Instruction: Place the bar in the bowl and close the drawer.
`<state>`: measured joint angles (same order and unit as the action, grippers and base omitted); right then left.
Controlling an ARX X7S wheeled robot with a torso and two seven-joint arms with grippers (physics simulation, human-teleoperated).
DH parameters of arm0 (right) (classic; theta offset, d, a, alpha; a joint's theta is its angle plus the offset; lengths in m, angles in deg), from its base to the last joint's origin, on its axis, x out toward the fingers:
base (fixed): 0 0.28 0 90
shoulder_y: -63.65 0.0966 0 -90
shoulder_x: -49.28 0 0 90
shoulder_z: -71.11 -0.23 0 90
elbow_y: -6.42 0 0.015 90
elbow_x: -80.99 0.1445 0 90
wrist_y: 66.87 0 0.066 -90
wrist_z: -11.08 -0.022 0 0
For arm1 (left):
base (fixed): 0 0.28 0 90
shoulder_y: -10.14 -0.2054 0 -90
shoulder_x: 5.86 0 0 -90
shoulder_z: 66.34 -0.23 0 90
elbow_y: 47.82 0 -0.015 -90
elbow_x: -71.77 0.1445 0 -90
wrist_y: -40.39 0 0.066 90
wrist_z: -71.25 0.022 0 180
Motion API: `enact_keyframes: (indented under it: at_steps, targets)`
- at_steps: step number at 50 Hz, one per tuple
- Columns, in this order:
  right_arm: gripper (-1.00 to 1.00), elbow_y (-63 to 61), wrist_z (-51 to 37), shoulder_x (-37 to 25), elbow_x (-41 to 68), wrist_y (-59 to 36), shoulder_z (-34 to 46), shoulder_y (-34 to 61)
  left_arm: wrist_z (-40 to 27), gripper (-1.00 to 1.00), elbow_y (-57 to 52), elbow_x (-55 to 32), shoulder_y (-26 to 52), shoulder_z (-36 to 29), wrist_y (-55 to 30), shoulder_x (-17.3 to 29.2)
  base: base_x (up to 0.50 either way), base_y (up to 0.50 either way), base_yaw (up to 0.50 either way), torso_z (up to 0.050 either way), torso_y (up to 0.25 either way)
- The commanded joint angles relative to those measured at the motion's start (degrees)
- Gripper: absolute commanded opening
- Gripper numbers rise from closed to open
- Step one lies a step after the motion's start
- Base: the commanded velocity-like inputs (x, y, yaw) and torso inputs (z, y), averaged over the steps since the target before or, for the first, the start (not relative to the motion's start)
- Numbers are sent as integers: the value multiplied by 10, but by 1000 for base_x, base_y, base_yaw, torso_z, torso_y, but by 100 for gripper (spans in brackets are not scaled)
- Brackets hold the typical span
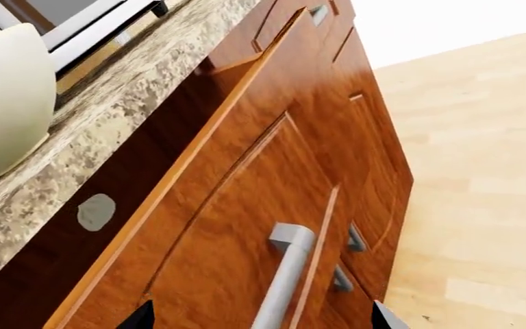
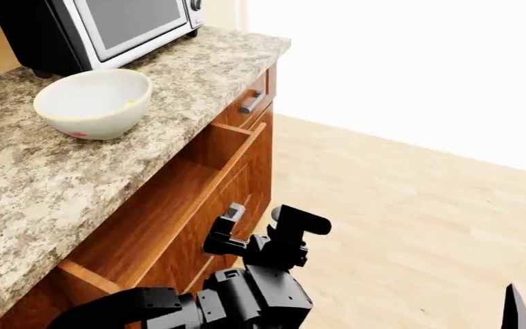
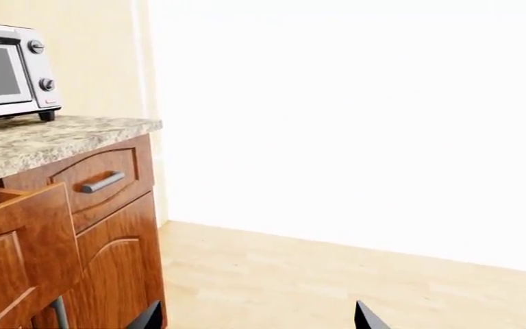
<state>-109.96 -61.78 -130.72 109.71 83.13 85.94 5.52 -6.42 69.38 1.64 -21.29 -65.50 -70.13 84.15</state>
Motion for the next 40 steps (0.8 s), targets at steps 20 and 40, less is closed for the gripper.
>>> enact_keyframes:
  at_steps: [20,40]
  targets:
    - [100,-4,-20,0,-22,0,2,-5,27,100,69,-19,-44,0,-2,0,0,0,0,0,0]
    - [100,-6,-26,0,-31,0,2,-6,37,100,143,-18,-68,1,10,0,0,0,0,0,0]
